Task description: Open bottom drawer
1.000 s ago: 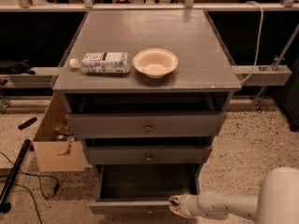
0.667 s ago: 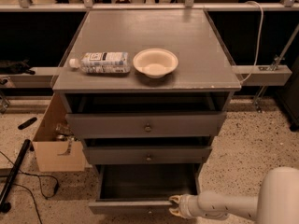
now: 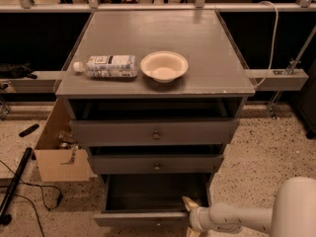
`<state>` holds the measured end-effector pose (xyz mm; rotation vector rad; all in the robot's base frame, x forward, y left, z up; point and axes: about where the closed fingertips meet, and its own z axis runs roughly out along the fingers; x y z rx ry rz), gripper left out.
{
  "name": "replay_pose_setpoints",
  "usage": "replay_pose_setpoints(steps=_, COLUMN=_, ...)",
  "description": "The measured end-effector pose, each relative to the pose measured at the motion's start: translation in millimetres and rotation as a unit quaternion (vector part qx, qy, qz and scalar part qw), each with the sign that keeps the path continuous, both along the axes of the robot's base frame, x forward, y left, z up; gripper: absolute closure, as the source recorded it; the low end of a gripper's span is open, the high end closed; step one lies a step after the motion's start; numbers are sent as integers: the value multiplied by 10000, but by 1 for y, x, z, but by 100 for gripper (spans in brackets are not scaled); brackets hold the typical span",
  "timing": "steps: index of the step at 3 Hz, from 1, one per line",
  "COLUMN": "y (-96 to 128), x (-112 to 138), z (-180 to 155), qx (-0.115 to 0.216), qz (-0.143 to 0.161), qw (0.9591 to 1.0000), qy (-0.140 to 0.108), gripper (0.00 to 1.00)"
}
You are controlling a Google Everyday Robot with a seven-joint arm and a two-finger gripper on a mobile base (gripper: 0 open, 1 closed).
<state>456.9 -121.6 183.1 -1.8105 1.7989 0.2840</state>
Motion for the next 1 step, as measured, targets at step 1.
replay_pose_setpoints(steps=1, y=0, x=0, z=0, qx=0, qz=0, qw=10000, qy=0, gripper=0)
